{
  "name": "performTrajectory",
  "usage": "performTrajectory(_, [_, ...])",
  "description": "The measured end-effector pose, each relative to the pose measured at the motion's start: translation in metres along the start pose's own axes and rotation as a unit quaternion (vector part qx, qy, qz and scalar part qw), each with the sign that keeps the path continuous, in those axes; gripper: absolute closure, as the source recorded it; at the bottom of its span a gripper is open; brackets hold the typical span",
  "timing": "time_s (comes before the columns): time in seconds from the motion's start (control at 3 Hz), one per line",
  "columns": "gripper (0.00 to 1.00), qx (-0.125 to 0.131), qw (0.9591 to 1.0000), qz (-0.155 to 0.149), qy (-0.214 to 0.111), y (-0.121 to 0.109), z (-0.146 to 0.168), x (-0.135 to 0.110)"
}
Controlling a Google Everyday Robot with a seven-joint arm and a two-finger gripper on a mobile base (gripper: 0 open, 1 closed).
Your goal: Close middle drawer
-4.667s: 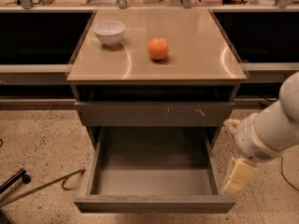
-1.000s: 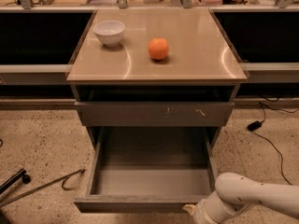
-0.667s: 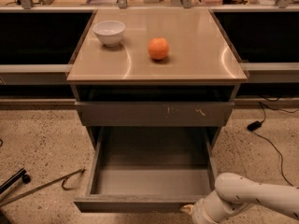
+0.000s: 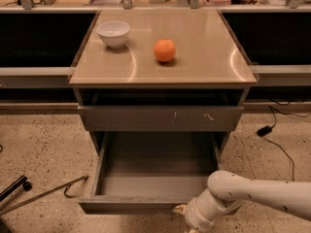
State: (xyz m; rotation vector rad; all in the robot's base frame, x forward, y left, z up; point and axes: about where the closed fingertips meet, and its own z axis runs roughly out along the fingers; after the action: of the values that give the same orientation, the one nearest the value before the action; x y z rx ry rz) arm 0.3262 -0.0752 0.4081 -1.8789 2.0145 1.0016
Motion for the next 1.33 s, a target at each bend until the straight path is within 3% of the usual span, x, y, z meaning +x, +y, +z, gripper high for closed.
performTrajectory(0.33, [0.0,-0.011,0.9994,-0.031,0.009,-0.016,0.009,-0.028])
performTrajectory(0.67, [0.0,-0.011,0.9994,-0.031,0.009,-0.016,0.009,-0.028])
performTrajectory(1.33, [0.0,0.003,0.9986,-0.053,0.002,-0.058,-0.005,-0.055])
